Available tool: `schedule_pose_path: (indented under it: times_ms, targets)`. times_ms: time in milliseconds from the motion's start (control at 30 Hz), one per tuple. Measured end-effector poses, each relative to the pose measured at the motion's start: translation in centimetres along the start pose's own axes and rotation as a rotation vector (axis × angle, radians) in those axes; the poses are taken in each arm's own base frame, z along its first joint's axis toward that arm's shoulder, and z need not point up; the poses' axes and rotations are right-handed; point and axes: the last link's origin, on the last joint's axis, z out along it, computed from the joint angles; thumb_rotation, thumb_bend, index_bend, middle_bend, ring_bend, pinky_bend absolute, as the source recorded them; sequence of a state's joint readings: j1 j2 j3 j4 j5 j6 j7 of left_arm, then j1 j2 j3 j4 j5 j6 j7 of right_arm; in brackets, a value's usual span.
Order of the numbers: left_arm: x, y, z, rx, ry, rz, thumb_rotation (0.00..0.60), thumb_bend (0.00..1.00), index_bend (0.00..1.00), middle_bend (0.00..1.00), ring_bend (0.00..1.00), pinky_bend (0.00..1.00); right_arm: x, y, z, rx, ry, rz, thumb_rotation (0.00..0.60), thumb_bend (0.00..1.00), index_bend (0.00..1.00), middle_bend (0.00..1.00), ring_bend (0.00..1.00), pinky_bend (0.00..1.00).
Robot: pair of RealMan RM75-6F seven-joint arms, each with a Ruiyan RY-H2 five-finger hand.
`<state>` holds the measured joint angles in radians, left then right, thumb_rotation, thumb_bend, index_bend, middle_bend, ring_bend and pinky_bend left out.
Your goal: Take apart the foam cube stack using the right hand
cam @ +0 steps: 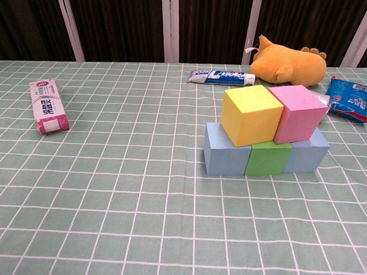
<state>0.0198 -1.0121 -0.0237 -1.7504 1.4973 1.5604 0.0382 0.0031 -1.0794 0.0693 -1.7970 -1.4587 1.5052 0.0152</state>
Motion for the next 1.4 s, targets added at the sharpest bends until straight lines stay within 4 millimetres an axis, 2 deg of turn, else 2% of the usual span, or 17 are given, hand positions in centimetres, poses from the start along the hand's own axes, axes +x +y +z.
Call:
schedule_pose_path:
  times_ms: [200,500,833,1133,1400]
  targets:
    - [0.1,0.2,-0.3,-0.002,0.010,0.008,0.600,0.13,0.25,0.00,0.00,0.00,-0.4,0.0,0.3,0.014,-0.025,0.025,0.600,0.13,0.02,0.00,0.04,0.00]
    - [0.4,-0.2,-0.6,0.015,0.021,0.007,0.600,0.13,0.23,0.00,0.00,0.00,-1.7,-0.7,1.9,0.107,-0.056,0.184,0.600,0.13,0.01,0.00,0.03,0.00]
    - [-0.2,0.3,-0.2,0.016,0.005,0.030,0.600,0.13,0.23,0.00,0.00,0.00,-4.2,-3.7,7.7,0.190,-0.234,0.232,0.600,0.07,0.00,0.00,0.00,0.00]
    - [-0.1,0.3,-0.4,0.020,0.009,0.032,0.600,0.13,0.23,0.00,0.00,0.00,-6.2,-5.9,11.1,0.175,-0.273,0.296,0.600,0.07,0.00,0.00,0.00,0.00]
    - [0.0,0.2,-0.4,0.024,0.010,0.031,0.600,0.13,0.23,0.00,0.00,0.00,-7.8,-6.7,13.2,0.144,-0.320,0.284,0.600,0.07,0.00,0.00,0.00,0.00]
